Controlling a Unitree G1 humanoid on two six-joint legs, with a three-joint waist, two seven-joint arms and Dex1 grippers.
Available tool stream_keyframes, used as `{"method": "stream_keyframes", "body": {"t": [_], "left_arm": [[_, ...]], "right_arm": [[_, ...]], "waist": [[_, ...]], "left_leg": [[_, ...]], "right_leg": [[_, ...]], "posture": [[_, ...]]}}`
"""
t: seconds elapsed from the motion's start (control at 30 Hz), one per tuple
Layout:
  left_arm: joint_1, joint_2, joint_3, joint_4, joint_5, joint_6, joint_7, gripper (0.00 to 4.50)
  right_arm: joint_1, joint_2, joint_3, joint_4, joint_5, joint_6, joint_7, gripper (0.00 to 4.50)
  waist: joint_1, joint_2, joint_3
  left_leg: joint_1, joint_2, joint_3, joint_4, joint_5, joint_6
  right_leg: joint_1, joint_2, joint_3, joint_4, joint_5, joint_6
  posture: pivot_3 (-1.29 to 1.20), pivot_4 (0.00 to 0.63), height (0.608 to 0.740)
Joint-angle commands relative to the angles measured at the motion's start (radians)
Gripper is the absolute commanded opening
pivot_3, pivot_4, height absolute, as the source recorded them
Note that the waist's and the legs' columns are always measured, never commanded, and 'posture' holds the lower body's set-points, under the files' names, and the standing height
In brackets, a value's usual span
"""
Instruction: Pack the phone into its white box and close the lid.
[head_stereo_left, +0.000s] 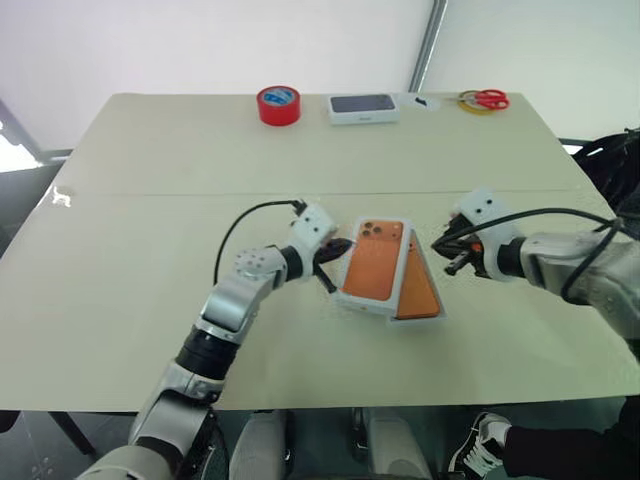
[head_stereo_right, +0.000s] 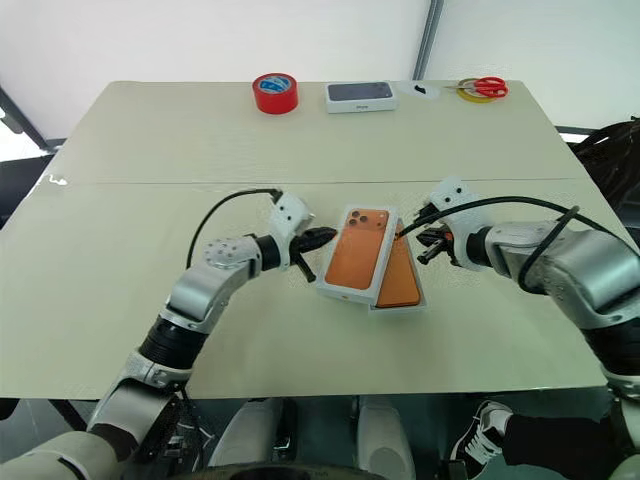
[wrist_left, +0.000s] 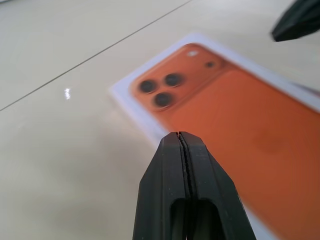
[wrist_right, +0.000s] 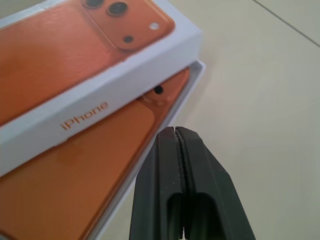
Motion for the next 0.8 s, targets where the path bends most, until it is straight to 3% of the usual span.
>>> {"method": "stream_keyframes", "body": {"t": [0.03,0.4,0.8], "left_arm": [[-0.038,0.011,0.000,0.019,0.022,0.019,0.010,0.00],[-0.054,0.004,-0.128,0.051,0.061,0.045,-0.079,0.00],[-0.063,-0.082,-0.155,-0.046,0.036,0.084,-0.117,0.00]], "right_arm": [[-0.023,0.044,0.009,-0.012,-0.086,-0.014,0.032,0.02],[-0.026,0.151,0.008,-0.012,-0.227,0.022,0.111,0.02],[0.043,0.074,-0.081,-0.092,-0.266,0.076,0.207,0.02]], "waist": [[0.001,0.000,0.000],[0.001,0.000,0.000],[0.001,0.000,0.000]], "left_leg": [[0.000,0.000,0.000,0.000,0.000,0.000],[-0.001,-0.002,0.000,0.000,0.000,0.000],[-0.001,-0.003,0.000,0.000,0.000,0.000]], "right_leg": [[0.000,0.000,0.000,0.000,0.000,0.000],[0.000,-0.003,0.000,0.000,0.000,0.000],[0.000,-0.003,0.000,0.000,0.000,0.000]], "posture": [[0.00,0.150,0.740],[0.00,0.150,0.740],[0.00,0.150,0.740]]}}
